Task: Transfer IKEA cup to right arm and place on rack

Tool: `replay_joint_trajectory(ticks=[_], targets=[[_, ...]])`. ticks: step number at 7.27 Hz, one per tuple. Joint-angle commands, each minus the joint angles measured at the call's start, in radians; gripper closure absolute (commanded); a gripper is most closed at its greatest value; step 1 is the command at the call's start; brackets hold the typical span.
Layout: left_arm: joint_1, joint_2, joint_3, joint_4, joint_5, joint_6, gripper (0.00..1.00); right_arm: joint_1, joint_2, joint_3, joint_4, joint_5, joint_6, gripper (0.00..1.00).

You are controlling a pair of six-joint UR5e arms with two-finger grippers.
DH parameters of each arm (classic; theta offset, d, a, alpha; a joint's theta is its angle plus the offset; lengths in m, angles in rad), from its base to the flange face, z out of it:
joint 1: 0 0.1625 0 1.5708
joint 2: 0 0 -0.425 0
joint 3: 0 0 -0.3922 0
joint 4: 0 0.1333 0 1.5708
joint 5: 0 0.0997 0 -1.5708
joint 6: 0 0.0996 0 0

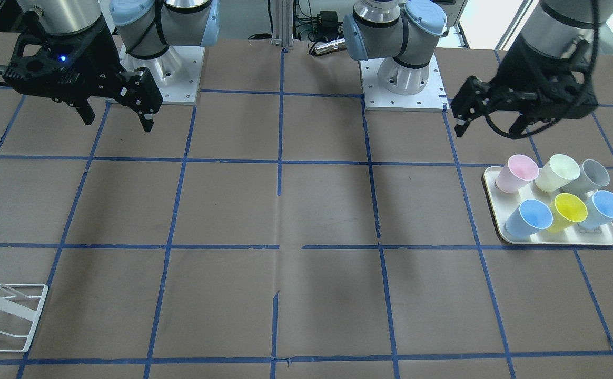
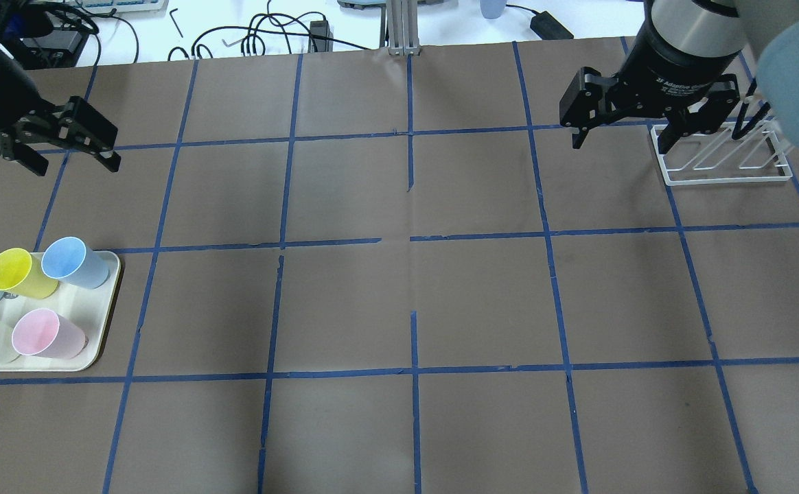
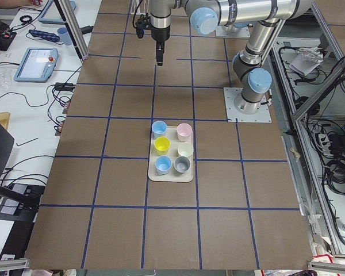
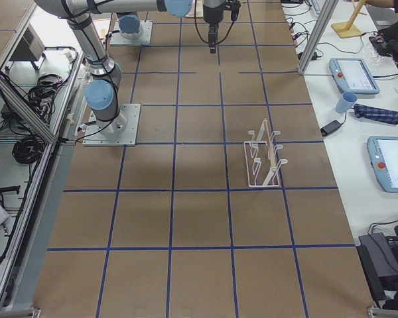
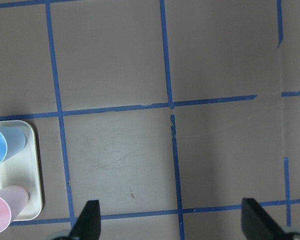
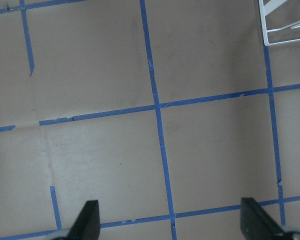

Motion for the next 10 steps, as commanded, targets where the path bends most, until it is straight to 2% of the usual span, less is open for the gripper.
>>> replay_joint_trajectory(ticks=[1, 2, 3, 5, 6, 7, 10], targets=[[0.167, -0.081, -0.001, 0.01, -0.002, 0.307, 0.0, 0.0, 0.001, -0.001, 0.0, 0.0, 0.0, 0.0], [0.244, -0.123, -0.001, 0.025, 0.0, 0.439, 0.0, 0.0, 0.001, -0.001, -0.001, 0.0, 0.0, 0.0], [0.295, -0.175, -0.001, 0.096, 0.012, 0.603, 0.0, 0.0, 0.0, -0.001, 0.0, 0.0, 0.0, 0.0], [0.385, -0.267, 0.022, 0.163, 0.009, 0.815, 0.0, 0.0, 0.001, -0.001, 0.0, 0.0, 0.0, 0.0], [0.419, -0.325, 0.019, 0.239, 0.01, 0.92, 0.0, 0.0, 0.001, -0.001, 0.0, 0.0, 0.0, 0.0], [0.451, -0.374, 0.008, 0.307, 0.012, 0.952, 0.0, -0.002, 0.001, -0.001, 0.0, -0.001, 0.0, 0.0], [0.445, -0.444, -0.001, 0.332, 0.012, 0.924, 0.0, 0.0, 0.001, -0.003, 0.0, -0.001, 0.0, 0.0]])
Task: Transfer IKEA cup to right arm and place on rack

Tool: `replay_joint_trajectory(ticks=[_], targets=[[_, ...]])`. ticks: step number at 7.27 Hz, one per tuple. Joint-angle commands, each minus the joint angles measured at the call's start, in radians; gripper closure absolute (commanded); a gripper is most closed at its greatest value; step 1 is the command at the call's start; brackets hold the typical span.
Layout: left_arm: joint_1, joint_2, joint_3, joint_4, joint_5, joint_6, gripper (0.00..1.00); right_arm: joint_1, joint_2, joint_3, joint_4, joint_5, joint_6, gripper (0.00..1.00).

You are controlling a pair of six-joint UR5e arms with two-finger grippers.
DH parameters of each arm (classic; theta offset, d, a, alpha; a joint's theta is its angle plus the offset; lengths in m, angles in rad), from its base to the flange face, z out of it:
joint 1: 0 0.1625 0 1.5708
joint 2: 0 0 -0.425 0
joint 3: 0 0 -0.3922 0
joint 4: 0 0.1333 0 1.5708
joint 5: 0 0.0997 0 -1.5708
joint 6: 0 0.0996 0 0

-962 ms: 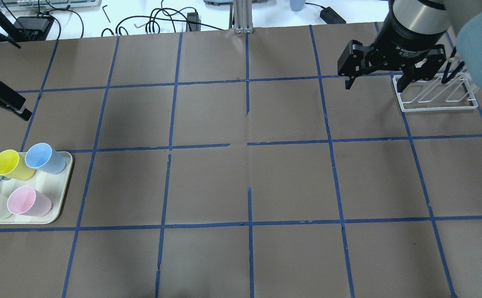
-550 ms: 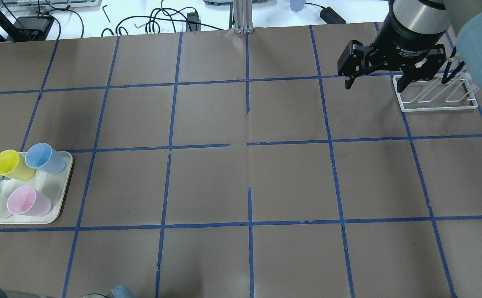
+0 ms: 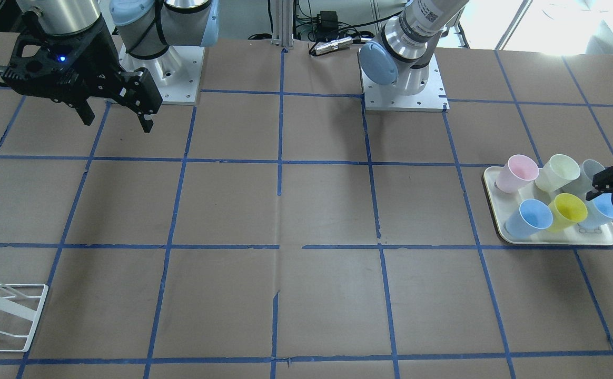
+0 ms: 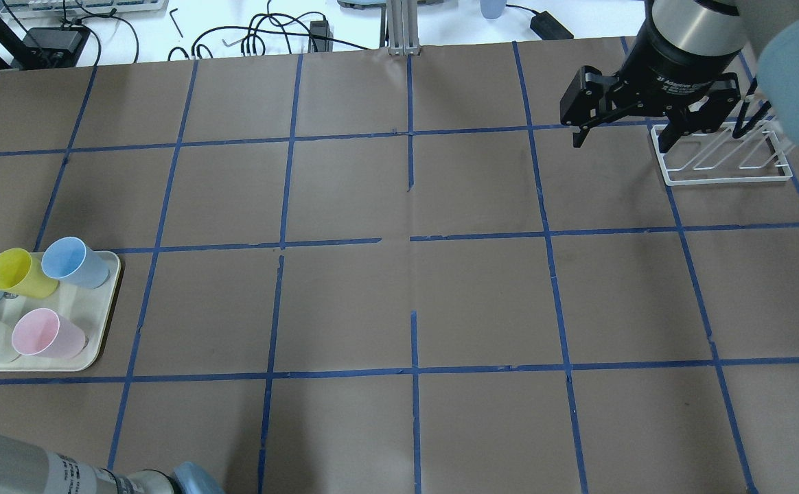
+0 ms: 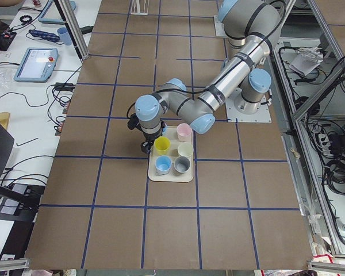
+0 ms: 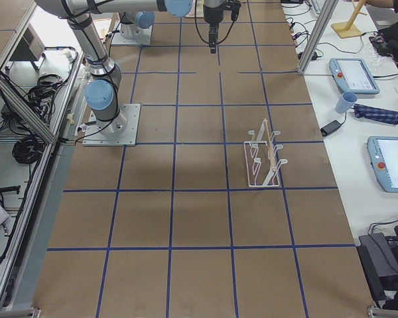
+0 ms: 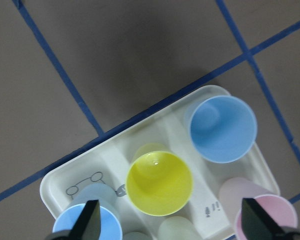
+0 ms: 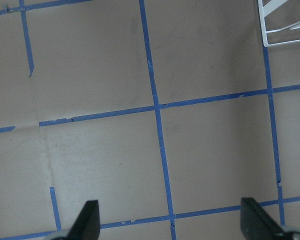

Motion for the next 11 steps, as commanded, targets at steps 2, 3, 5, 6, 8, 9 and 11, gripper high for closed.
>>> replay_joint_trajectory(ticks=[2, 3, 5, 6, 8, 9, 11], targets=[[-0.003, -0.065, -0.013, 0.057, 0.041, 0.003, 0.0, 0.0, -0.002, -0.005, 0.002, -0.002, -0.001, 0.0], [-0.006, -0.07, -0.014, 0.064, 0.058, 0.003, 0.0, 0.0, 0.0, -0.005, 0.005, -0.002, -0.002, 0.0], [-0.012, -0.062, -0.056, 0.074, 0.068, -0.003, 0.0, 0.0, -0.002, -0.005, 0.003, -0.002, -0.001, 0.0], [-0.012, -0.068, -0.096, 0.196, 0.098, -0.003, 0.0, 0.0, -0.002, -0.005, 0.002, -0.002, -0.001, 0.0], [-0.012, -0.064, -0.13, 0.228, 0.115, -0.007, 0.05, 0.0, 0.0, -0.005, 0.002, -0.002, -0.001, 0.0], [-0.014, -0.053, -0.13, 0.223, 0.115, -0.011, 0.16, 0.0, -0.002, -0.005, 0.002, -0.002, 0.001, 0.0], [-0.041, -0.041, -0.132, 0.215, 0.117, -0.011, 0.34, 0.0, -0.002, -0.005, 0.002, -0.002, -0.001, 0.0]])
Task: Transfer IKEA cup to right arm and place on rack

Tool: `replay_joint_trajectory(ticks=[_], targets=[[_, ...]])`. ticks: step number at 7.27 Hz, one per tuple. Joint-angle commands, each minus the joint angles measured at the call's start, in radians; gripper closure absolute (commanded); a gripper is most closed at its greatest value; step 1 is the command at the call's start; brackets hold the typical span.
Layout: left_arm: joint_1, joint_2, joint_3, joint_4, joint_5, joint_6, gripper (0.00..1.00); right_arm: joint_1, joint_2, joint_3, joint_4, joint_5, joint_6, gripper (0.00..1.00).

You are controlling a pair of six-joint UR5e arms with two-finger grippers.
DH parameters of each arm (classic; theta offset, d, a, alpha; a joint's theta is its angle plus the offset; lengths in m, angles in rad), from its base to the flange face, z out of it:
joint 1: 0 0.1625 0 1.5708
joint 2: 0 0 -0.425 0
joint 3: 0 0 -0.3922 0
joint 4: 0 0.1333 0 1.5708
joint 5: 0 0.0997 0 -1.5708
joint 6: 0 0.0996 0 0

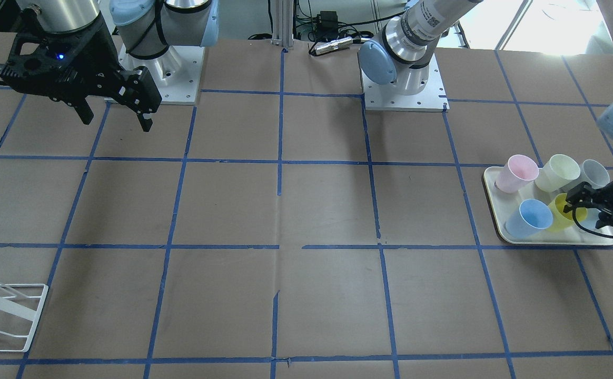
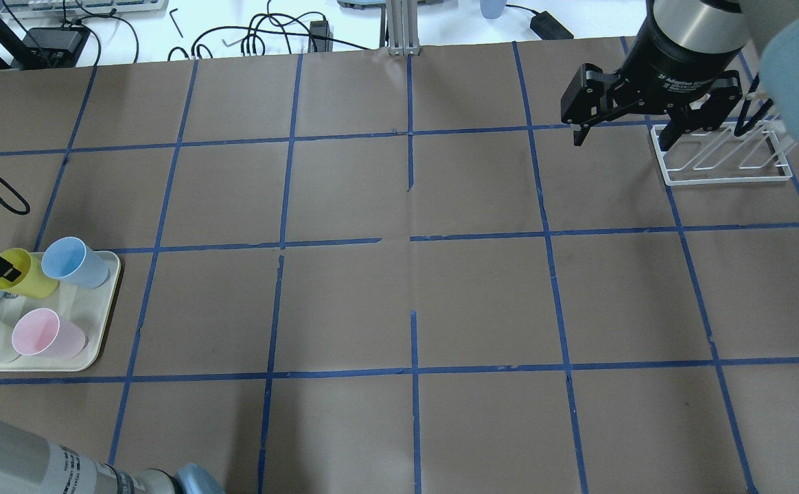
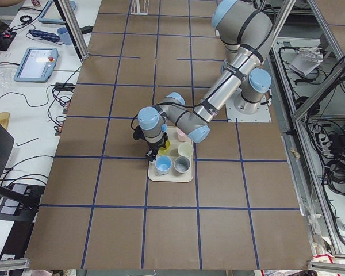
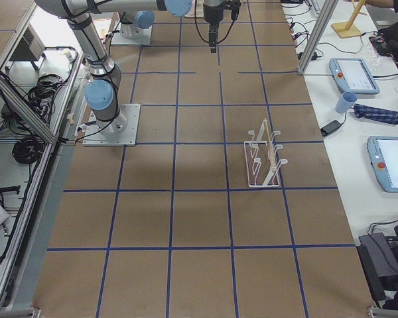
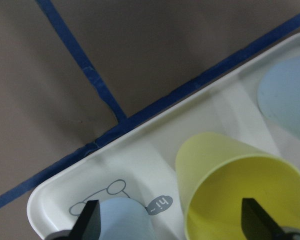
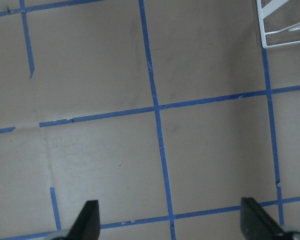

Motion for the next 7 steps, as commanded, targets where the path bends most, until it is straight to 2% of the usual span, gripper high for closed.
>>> replay_joint_trajectory(ticks=[1, 3, 6, 7], targets=[[-0.015, 0.008, 0.0, -0.003, -0.001, 0.0, 0.47, 0.0, -0.001, 0.0, 0.0, 0.0, -0.001, 0.0], [-0.015, 0.007, 0.001, -0.001, -0.007, 0.001, 0.56, 0.0, -0.001, 0.0, 0.0, 0.0, -0.001, 0.0], [-0.015, 0.015, 0.0, -0.004, -0.011, 0.003, 1.0, 0.0, -0.001, 0.0, 0.0, 0.0, -0.001, 0.0], [-0.015, 0.015, 0.001, -0.004, -0.013, 0.003, 1.0, 0.0, 0.001, 0.0, 0.005, 0.0, -0.001, 0.0]])
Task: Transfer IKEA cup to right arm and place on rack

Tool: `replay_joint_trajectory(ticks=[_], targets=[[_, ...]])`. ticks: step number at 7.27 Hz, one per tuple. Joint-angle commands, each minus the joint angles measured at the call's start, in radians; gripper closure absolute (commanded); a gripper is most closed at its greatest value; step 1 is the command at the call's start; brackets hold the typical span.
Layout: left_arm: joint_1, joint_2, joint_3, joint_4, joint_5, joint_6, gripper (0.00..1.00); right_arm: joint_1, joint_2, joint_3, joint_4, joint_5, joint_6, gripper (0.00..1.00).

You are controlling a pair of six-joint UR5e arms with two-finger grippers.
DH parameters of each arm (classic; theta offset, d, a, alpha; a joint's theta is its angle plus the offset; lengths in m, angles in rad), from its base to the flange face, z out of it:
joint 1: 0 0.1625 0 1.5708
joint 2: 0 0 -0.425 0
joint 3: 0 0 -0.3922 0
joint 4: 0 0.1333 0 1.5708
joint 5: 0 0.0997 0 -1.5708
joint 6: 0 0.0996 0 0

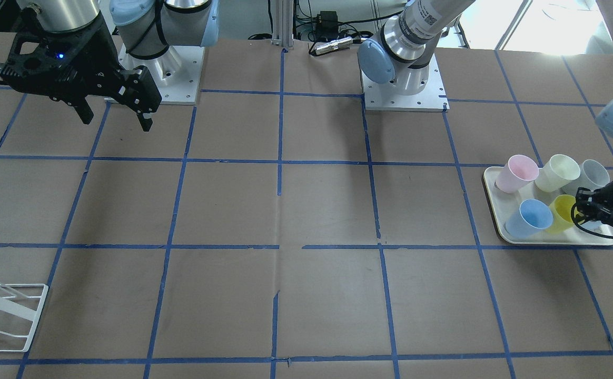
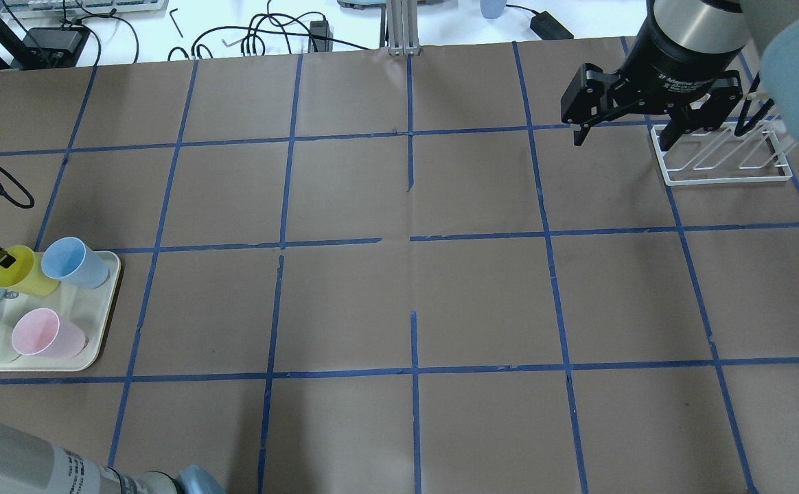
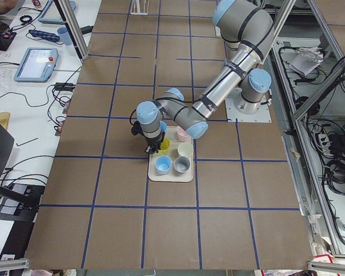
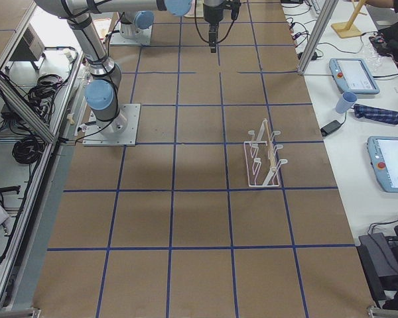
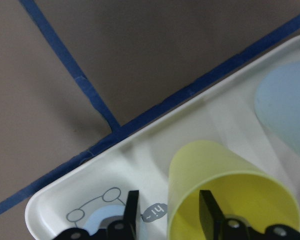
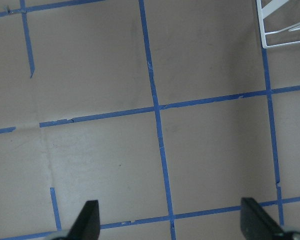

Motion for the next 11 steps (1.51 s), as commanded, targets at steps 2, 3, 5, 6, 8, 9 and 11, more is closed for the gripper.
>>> replay_joint_trajectory(ticks=[2, 3, 5, 6, 8, 9, 11], targets=[[0.011, 0.013, 0.031, -0.009, -0.076, 0.016, 1.0, 0.002, -0.002, 0.002, 0.017, 0.001, -0.002, 0.0], [0.013, 0.029, 0.054, -0.057, -0.098, 0.016, 1.0, 0.008, -0.003, 0.002, 0.021, 0.001, -0.002, 0.0], [0.013, 0.075, 0.164, -0.324, -0.206, -0.001, 1.0, 0.008, 0.007, -0.02, 0.004, -0.008, -0.049, 0.0], [0.014, 0.076, 0.256, -0.479, -0.239, -0.004, 1.0, 0.008, 0.015, -0.035, 0.017, -0.021, -0.092, 0.0], [0.001, 0.07, 0.423, -0.824, -0.341, -0.007, 1.0, 0.008, 0.006, -0.02, 0.011, -0.022, -0.077, 0.0], [-0.004, 0.066, 0.442, -0.997, -0.465, -0.024, 1.0, 0.011, 0.006, -0.015, 0.005, -0.022, -0.085, 0.0], [-0.137, 0.082, 0.436, -1.189, -0.663, -0.186, 1.0, 0.011, 0.014, -0.009, 0.007, -0.009, -0.088, 0.0]])
